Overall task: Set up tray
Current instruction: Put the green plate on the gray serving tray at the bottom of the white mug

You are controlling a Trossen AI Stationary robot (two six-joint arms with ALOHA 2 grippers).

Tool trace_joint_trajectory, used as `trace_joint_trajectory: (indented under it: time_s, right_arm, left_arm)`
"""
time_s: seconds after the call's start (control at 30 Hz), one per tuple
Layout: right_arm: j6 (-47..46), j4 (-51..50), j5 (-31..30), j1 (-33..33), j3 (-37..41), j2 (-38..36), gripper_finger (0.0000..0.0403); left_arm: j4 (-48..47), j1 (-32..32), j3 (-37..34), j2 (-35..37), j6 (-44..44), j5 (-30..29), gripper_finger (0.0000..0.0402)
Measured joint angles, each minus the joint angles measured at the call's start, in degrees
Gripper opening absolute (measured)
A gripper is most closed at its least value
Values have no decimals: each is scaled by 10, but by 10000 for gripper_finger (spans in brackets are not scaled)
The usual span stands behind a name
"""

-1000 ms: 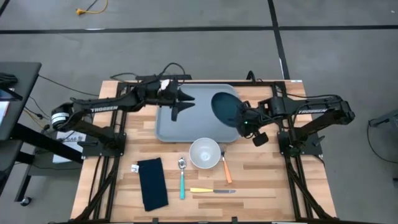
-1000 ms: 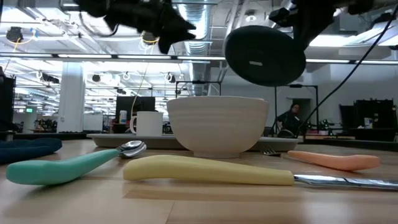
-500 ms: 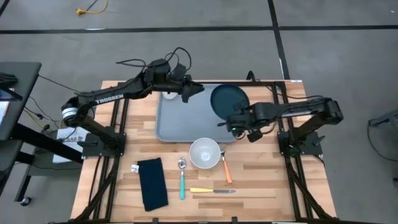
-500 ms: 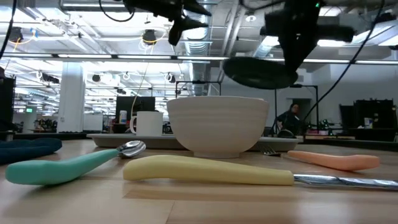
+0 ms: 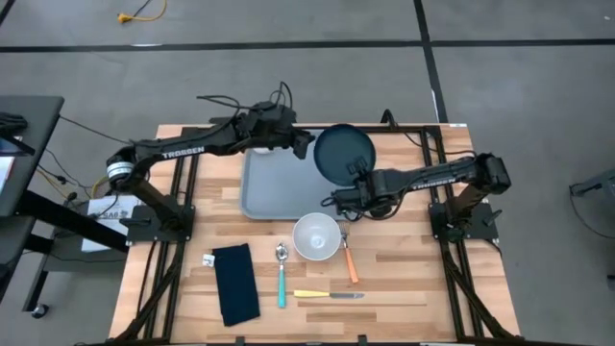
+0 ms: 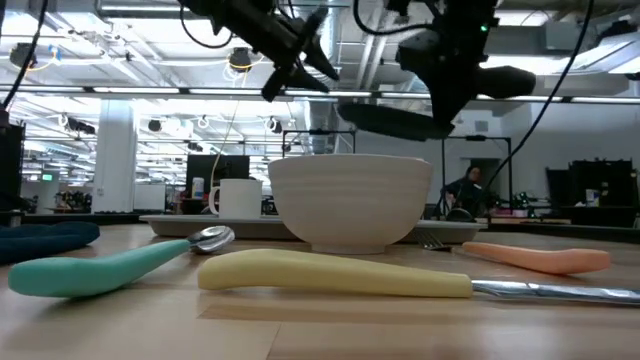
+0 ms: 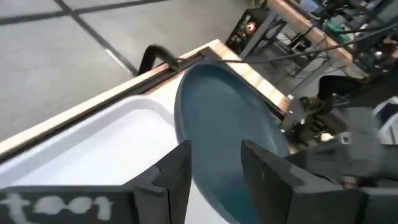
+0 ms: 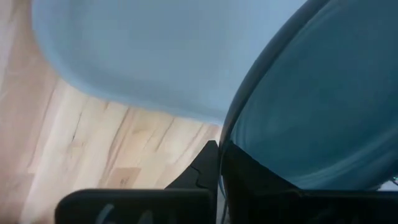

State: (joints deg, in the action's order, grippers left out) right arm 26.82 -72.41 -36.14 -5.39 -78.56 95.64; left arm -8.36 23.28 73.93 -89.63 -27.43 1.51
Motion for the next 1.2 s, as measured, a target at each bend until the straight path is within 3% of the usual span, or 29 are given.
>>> trace_joint_trajectory:
  time_s: [0.3, 0.73, 1.07, 1.2]
  right_arm:
    - [1, 0, 0, -2, -46, 0, 4]
    - [8, 13, 2, -2, -48, 0, 4]
    - [18, 23, 5, -3, -48, 0, 4]
    - [18, 24, 5, -3, -48, 0, 8]
  left_arm:
    - [-6, -1, 0, -24, 57, -13, 125]
    - [-34, -1, 0, -24, 80, -22, 121]
    - [-40, 0, 0, -24, 92, -4, 12]
    - [-40, 0, 0, -24, 93, -4, 8]
